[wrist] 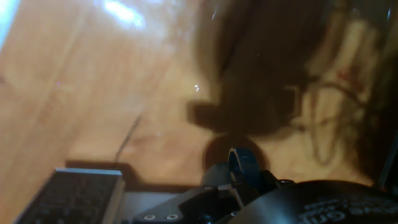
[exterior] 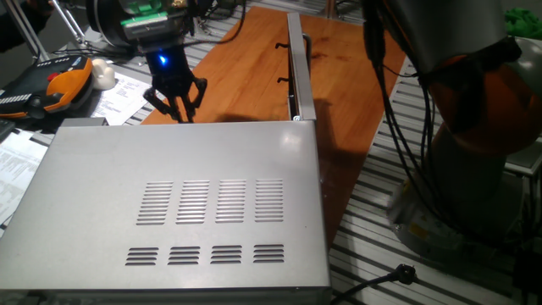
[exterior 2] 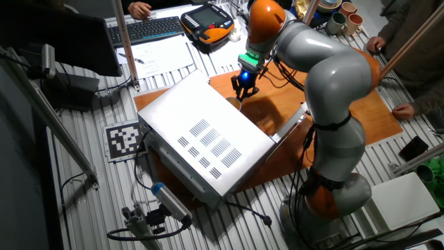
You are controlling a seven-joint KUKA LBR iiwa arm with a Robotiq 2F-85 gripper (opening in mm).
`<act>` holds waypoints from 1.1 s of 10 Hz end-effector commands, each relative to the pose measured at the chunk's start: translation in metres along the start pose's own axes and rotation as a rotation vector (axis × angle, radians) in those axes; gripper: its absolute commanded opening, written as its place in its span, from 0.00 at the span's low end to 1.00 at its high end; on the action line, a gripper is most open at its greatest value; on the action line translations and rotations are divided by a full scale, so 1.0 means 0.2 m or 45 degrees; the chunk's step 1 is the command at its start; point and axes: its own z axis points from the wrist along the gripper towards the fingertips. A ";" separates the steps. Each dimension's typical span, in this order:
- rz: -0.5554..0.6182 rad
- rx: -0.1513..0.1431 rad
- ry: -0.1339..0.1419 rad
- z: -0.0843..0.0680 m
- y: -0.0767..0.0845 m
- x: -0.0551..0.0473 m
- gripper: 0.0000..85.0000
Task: Put the bowl into the microwave
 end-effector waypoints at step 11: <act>0.097 0.042 0.087 0.13 -0.02 0.28 0.00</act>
